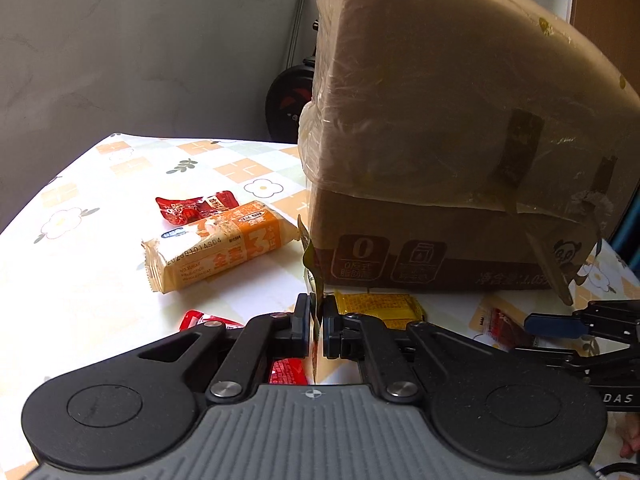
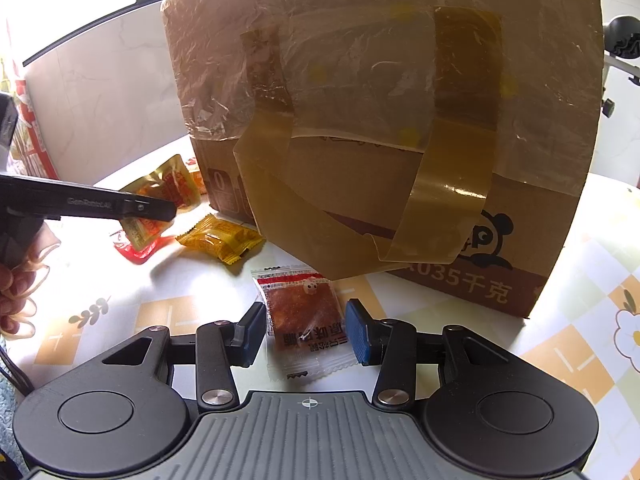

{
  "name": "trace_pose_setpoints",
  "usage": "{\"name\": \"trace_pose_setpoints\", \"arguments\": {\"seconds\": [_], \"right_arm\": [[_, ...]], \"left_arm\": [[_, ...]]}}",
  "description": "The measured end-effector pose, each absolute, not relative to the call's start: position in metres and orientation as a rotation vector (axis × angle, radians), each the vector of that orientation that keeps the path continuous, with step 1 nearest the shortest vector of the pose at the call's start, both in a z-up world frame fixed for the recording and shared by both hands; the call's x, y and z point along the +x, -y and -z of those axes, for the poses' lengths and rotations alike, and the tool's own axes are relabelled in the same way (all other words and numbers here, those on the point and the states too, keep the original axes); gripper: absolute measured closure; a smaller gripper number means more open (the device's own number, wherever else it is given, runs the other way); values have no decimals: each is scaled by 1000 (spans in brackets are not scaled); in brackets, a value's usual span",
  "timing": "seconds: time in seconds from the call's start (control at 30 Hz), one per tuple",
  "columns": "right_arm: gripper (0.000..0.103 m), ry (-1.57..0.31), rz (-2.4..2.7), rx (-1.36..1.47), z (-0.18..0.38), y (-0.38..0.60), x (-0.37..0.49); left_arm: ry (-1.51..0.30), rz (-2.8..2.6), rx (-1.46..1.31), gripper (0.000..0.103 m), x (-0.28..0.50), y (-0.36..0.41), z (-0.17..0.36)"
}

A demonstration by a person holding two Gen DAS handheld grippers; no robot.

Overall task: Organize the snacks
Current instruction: 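Close the left tool on the red sachets while the right tool grasps the brown pastry pack, then lift both packs and carry them over the box opening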

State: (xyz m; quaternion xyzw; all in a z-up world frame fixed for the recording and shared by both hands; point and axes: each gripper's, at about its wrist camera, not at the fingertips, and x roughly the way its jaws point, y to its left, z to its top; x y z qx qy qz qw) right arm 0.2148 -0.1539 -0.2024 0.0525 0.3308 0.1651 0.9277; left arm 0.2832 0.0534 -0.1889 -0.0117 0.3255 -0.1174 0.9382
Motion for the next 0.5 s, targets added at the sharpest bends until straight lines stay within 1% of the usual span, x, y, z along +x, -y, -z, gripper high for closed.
{"name": "trace_pose_setpoints", "arguments": {"seconds": [0.23, 0.5], "right_arm": [[62, -678, -339, 110, 203, 155, 215], [63, -689, -363, 35, 200, 142, 213]], "left_arm": [[-661, 237, -88, 96, 257, -66, 182], [-656, 278, -101, 96, 239, -55, 178]]}}
